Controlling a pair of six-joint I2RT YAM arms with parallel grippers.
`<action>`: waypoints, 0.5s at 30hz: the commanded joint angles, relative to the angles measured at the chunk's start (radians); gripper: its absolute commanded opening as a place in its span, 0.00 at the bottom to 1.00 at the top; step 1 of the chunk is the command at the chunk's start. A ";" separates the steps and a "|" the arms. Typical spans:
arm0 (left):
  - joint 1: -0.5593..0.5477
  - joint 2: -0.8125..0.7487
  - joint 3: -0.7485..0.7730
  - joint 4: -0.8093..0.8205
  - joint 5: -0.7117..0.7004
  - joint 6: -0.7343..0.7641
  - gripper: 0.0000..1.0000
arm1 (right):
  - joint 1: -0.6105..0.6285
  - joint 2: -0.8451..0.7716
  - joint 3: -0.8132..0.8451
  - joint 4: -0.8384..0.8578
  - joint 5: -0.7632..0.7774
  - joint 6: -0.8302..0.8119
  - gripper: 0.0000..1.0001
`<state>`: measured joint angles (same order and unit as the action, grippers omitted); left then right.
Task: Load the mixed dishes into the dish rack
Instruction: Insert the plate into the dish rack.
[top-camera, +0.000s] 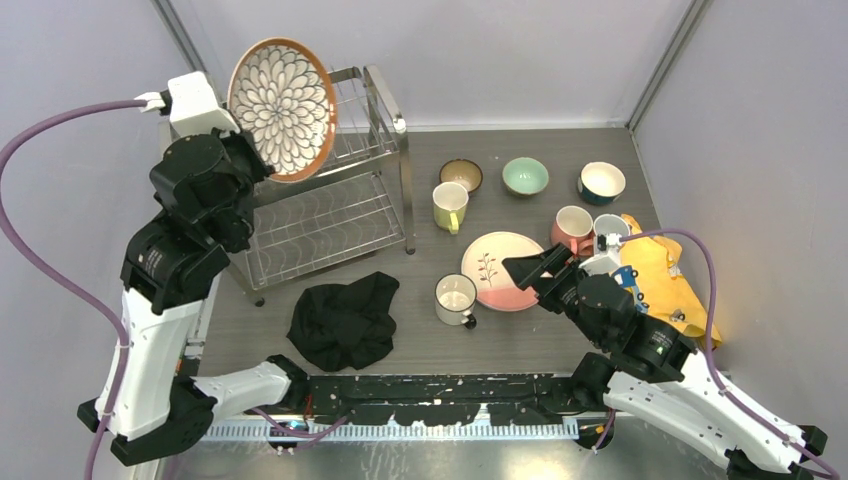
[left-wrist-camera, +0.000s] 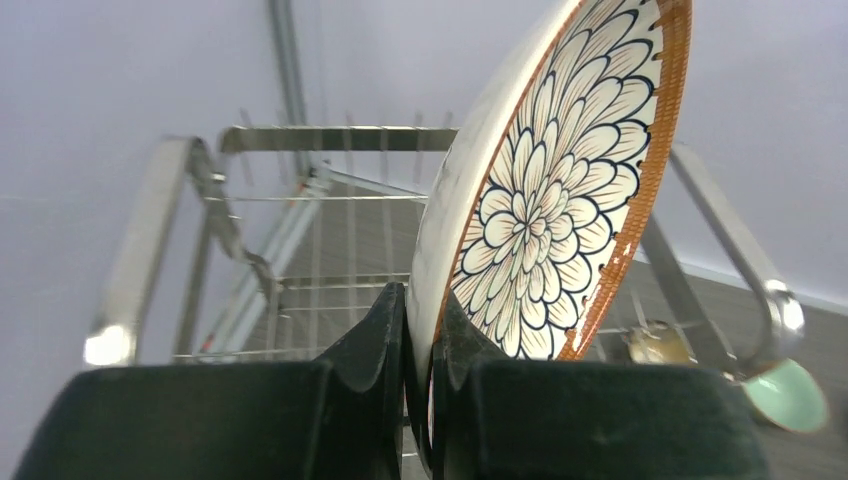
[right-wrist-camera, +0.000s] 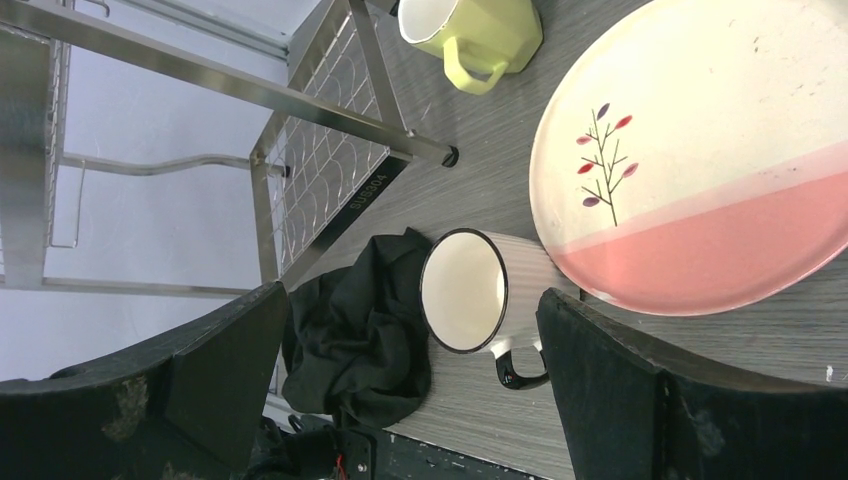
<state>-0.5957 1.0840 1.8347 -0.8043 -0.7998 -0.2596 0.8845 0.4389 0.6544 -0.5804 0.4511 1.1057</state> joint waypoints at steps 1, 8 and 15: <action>0.003 -0.001 0.100 0.227 -0.215 0.161 0.00 | 0.005 0.014 -0.005 0.025 0.007 0.011 1.00; 0.003 0.061 0.113 0.343 -0.324 0.368 0.00 | 0.005 0.052 0.010 0.037 -0.014 -0.004 0.99; 0.005 0.102 0.079 0.654 -0.461 0.709 0.00 | 0.005 0.043 0.015 0.023 -0.014 -0.020 1.00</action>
<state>-0.5941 1.2034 1.8961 -0.5491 -1.1545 0.2127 0.8845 0.4908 0.6540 -0.5766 0.4248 1.1007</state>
